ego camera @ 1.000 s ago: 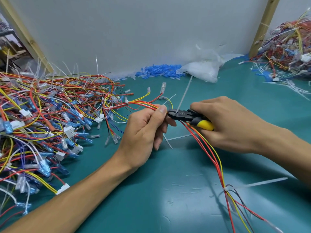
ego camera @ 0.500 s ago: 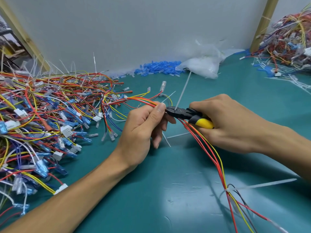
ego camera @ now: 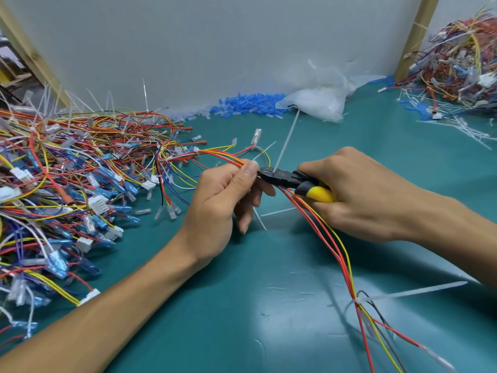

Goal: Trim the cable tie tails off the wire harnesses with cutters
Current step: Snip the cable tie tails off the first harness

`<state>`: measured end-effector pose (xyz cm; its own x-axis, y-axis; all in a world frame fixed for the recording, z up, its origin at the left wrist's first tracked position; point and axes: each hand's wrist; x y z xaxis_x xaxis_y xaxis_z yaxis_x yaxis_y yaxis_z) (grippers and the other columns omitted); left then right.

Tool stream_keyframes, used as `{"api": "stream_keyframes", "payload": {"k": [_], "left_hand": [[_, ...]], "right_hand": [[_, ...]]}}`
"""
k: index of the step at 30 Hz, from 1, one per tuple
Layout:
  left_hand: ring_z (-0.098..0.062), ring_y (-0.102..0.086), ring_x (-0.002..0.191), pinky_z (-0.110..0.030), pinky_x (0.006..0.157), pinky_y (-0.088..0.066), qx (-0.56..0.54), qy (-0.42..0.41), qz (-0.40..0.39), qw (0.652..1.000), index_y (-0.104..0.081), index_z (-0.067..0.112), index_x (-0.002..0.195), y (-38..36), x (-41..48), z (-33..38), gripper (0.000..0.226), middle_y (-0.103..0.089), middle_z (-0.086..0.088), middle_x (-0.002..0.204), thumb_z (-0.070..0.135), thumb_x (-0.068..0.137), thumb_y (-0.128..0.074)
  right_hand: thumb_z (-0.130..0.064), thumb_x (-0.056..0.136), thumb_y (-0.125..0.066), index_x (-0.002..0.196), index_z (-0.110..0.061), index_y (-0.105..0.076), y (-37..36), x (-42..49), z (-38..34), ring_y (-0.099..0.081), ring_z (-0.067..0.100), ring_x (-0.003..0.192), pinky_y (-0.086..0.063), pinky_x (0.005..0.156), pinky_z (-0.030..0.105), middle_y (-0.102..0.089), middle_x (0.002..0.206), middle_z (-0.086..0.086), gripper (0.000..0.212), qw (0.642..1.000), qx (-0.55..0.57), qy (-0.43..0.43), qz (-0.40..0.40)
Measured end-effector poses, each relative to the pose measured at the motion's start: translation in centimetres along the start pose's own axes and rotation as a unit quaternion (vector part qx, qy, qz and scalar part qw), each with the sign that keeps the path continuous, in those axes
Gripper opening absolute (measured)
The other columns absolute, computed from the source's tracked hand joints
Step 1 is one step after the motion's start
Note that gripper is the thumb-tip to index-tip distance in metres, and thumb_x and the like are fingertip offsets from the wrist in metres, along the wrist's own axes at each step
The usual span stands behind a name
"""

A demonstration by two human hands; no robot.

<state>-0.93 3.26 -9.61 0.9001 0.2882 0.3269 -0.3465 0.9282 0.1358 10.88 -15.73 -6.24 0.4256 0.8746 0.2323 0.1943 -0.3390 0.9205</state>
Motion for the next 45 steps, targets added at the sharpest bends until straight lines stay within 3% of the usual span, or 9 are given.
{"api": "stream_keyframes", "payload": {"k": [18, 23, 29, 36, 45], "left_hand": [[-0.025, -0.044, 0.038, -0.028, 0.044, -0.032, 0.005, 0.005, 0.002, 1.0, -0.071, -0.006, 0.084, 0.03, 0.02, 0.08, 0.046, -0.056, 0.001, 0.06, 0.026, 0.105, -0.045], [-0.025, -0.044, 0.039, -0.036, 0.045, -0.03, 0.0, 0.012, 0.002, 1.0, -0.071, -0.005, 0.083, 0.16, -0.04, 0.12, 0.046, -0.056, -0.003, 0.062, 0.027, 0.104, -0.046], [-0.026, -0.045, 0.039, -0.036, 0.045, -0.03, -0.003, 0.011, -0.001, 1.0, -0.073, -0.003, 0.083, 0.3, 0.05, 0.08, 0.046, -0.056, -0.005, 0.063, 0.028, 0.104, -0.047], [-0.025, -0.044, 0.039, -0.038, 0.045, -0.029, -0.016, 0.012, -0.002, 1.0, -0.072, -0.003, 0.082, 0.33, 0.04, 0.04, 0.046, -0.056, -0.002, 0.06, 0.029, 0.104, -0.047], [-0.025, -0.044, 0.04, -0.034, 0.043, -0.03, -0.031, 0.013, -0.002, 0.999, -0.074, -0.001, 0.081, 0.42, 0.13, 0.08, 0.047, -0.055, -0.018, 0.066, 0.028, 0.104, -0.047]], "right_hand": [[-0.01, 0.088, -0.06, 0.067, -0.015, -0.041, 0.24, -0.06, -0.35, -0.033, 0.032, 0.058, -0.03, 0.05, 0.043, -0.036, 0.053, 0.006, 0.029, 1.0, 0.016, 0.0, -0.009], [-0.011, 0.088, -0.059, 0.067, -0.015, -0.04, 0.24, -0.11, -0.52, -0.03, 0.029, 0.06, -0.028, 0.049, 0.04, -0.035, 0.054, 0.007, 0.029, 1.0, 0.028, 0.0, -0.011], [-0.009, 0.088, -0.058, 0.066, -0.014, -0.039, 0.26, -0.13, -0.73, -0.023, 0.022, 0.057, -0.026, 0.049, 0.039, -0.034, 0.054, 0.007, 0.03, 0.999, 0.042, -0.008, -0.01], [-0.007, 0.087, -0.058, 0.066, -0.013, -0.04, 0.23, -0.11, -0.87, -0.026, 0.026, 0.058, -0.028, 0.05, 0.041, -0.036, 0.056, 0.009, 0.029, 0.999, 0.045, -0.008, -0.015], [-0.013, 0.087, -0.055, 0.065, -0.013, -0.039, 0.19, -0.04, -1.0, -0.028, 0.028, 0.06, -0.028, 0.051, 0.041, -0.037, 0.057, 0.01, 0.027, 0.999, 0.05, -0.001, -0.017]]}}
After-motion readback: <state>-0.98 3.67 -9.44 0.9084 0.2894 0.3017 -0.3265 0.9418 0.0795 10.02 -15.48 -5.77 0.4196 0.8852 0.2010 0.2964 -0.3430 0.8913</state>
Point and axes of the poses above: each hand's wrist, its own x-axis towards the middle knuckle, its own y-axis out of the back of the hand, z = x × y
